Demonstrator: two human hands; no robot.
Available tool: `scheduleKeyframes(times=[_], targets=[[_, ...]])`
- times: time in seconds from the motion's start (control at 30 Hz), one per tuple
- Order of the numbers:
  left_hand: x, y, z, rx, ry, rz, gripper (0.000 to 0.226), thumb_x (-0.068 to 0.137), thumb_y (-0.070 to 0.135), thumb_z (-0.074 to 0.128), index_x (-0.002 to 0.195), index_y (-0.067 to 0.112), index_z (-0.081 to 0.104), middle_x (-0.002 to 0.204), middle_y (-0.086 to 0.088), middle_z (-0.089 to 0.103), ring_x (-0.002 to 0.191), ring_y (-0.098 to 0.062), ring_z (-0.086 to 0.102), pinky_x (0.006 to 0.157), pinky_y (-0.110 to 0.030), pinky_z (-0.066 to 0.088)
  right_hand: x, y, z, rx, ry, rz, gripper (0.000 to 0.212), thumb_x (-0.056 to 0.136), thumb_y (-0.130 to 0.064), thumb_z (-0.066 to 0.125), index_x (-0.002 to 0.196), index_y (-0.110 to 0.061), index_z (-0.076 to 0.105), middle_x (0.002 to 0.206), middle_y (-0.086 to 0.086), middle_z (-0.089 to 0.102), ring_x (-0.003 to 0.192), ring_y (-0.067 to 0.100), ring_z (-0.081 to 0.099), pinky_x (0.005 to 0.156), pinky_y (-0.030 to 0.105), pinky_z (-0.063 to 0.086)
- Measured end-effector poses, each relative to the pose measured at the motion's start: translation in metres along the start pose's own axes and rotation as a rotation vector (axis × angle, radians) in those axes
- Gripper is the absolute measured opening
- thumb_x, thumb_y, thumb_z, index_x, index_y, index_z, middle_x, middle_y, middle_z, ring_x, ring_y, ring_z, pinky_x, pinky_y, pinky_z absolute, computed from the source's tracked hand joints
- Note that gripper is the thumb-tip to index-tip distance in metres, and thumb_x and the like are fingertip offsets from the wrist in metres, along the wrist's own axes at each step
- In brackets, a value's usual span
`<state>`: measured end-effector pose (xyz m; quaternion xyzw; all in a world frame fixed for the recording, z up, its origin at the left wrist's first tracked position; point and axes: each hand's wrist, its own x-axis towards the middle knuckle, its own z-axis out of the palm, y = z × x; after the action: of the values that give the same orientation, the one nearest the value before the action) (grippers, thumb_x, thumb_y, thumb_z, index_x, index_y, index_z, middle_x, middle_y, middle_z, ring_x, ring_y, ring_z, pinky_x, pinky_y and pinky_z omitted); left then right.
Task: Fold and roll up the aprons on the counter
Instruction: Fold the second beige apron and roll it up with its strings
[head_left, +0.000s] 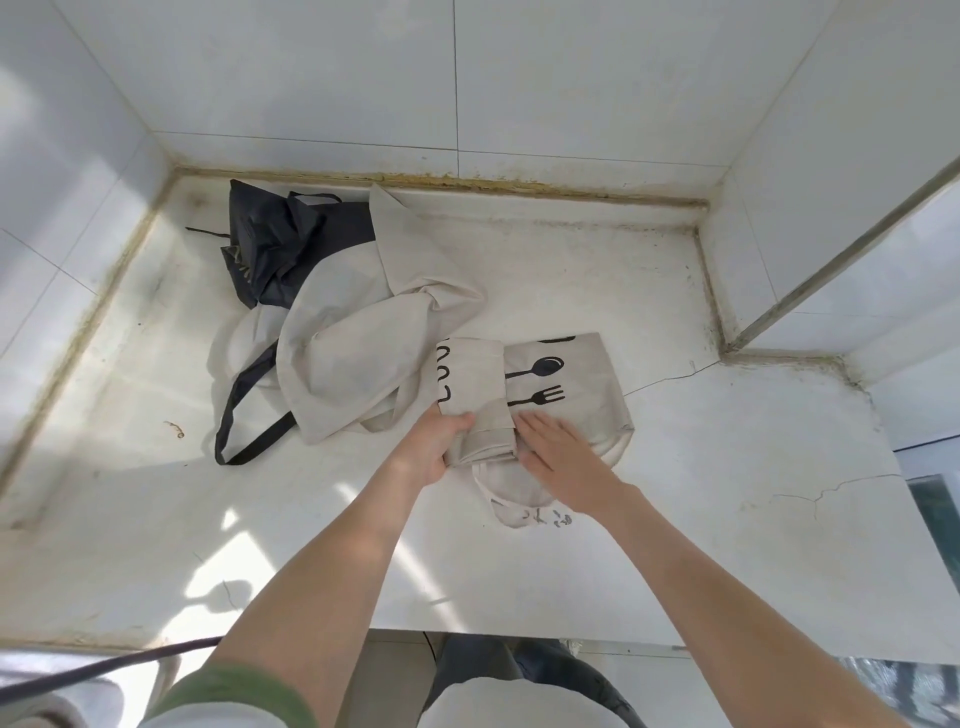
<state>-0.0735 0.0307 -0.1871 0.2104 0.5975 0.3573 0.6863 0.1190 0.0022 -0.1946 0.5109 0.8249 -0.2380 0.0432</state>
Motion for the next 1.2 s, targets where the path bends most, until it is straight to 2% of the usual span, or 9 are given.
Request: scheduleKeyframes(times=[0.13,0.2,0.3,0.47,0.57,0.67,0.77,0.9,1.2], targets=[[-0.002,0.0,-0.001,0.049,-0.028,0.008,0.04,0.093,0.0,0.055,0.131,0.011,0.051,0.125,-0.008,0.063,0.115,-0.025,0.059,0.099,-0.042,0.047,-0.009,0.007,0.02,-0.075,-0.053,0.045,0.075,0.079,-0.052,-0.014,0.147,-0.019,-0.016,0.155,-0.012,-0.016,0.141,0.002,-0.019,0.11,0.024,-0.02],[-0.004,0.002,0.0,0.109,-0.019,0.049,0.041,0.092,-0.002,0.054,0.13,0.012,0.052,0.119,-0.005,0.065,0.113,-0.024,0.06,0.095,-0.038,0.049,-0.004,-0.001,0.009,0.186,-0.086,0.121,0.069,0.091,-0.048,0.0,0.152,-0.017,0.004,0.158,-0.011,0.002,0.143,0.001,-0.008,0.114,0.025,-0.01],[-0.007,0.01,0.008,0.272,-0.005,0.14,0.047,0.087,-0.005,0.048,0.127,0.02,0.051,0.11,0.004,0.065,0.108,-0.022,0.06,0.087,-0.031,0.049,0.004,-0.016,-0.023,0.935,0.085,0.334,0.04,0.101,-0.016,0.041,0.141,-0.017,0.044,0.134,-0.007,0.047,0.133,0.011,0.038,0.109,0.024,0.025],[-0.026,0.029,0.04,0.511,-0.143,0.267,0.063,0.101,0.021,0.041,0.153,0.029,0.007,0.143,0.013,0.036,0.129,-0.006,0.037,0.103,-0.016,0.029,0.019,-0.035,-0.04,1.245,0.1,0.396,0.037,0.1,-0.03,0.045,0.136,-0.024,0.052,0.13,-0.012,0.055,0.121,0.005,0.05,0.105,0.023,0.033],[-0.03,0.034,0.056,0.435,-0.217,0.274,0.04,0.105,0.033,0.027,0.145,0.033,0.03,0.132,0.017,0.043,0.119,0.001,0.043,0.091,-0.005,0.036,0.026,-0.038,-0.038,1.582,0.134,0.488,0.043,0.099,-0.05,0.038,0.12,-0.023,0.064,0.116,-0.002,0.069,0.111,0.014,0.063,0.101,0.038,0.047],[-0.023,0.029,0.053,0.45,-0.117,0.239,0.036,0.104,0.033,0.031,0.135,0.029,0.048,0.135,0.004,0.053,0.123,-0.011,0.049,0.104,-0.025,0.039,0.024,-0.028,-0.038,1.829,0.116,0.513,0.049,0.095,-0.055,0.041,0.122,-0.02,0.062,0.117,0.005,0.069,0.109,0.02,0.064,0.094,0.044,0.05],[-0.013,0.019,0.05,0.573,0.084,0.14,0.046,0.094,0.031,0.052,0.138,0.023,0.041,0.132,-0.004,0.05,0.117,-0.02,0.051,0.099,-0.033,0.042,0.021,-0.022,-0.037,1.838,0.113,0.461,0.036,0.097,-0.033,0.05,0.126,-0.014,0.059,0.12,0.009,0.067,0.11,0.024,0.064,0.088,0.041,0.052],[-0.01,0.013,0.049,0.212,0.005,0.014,0.044,0.089,0.039,0.064,0.12,0.011,0.051,0.12,-0.006,0.063,0.102,-0.018,0.065,0.09,-0.037,0.053,0.017,-0.018,-0.035,1.892,0.142,0.456,0.038,0.092,-0.019,0.055,0.128,-0.005,0.057,0.124,0.016,0.064,0.111,0.03,0.063,0.089,0.041,0.053],[-0.018,0.021,0.04,-0.022,-0.316,-0.216,0.041,0.097,0.05,0.043,0.119,0.021,0.062,0.114,0.002,0.07,0.108,-0.013,0.065,0.099,-0.032,0.046,0.013,-0.013,-0.051,1.644,0.077,0.581,0.035,0.095,-0.043,0.052,0.115,-0.016,0.061,0.107,0.005,0.071,0.096,0.02,0.069,0.08,0.037,0.056]])
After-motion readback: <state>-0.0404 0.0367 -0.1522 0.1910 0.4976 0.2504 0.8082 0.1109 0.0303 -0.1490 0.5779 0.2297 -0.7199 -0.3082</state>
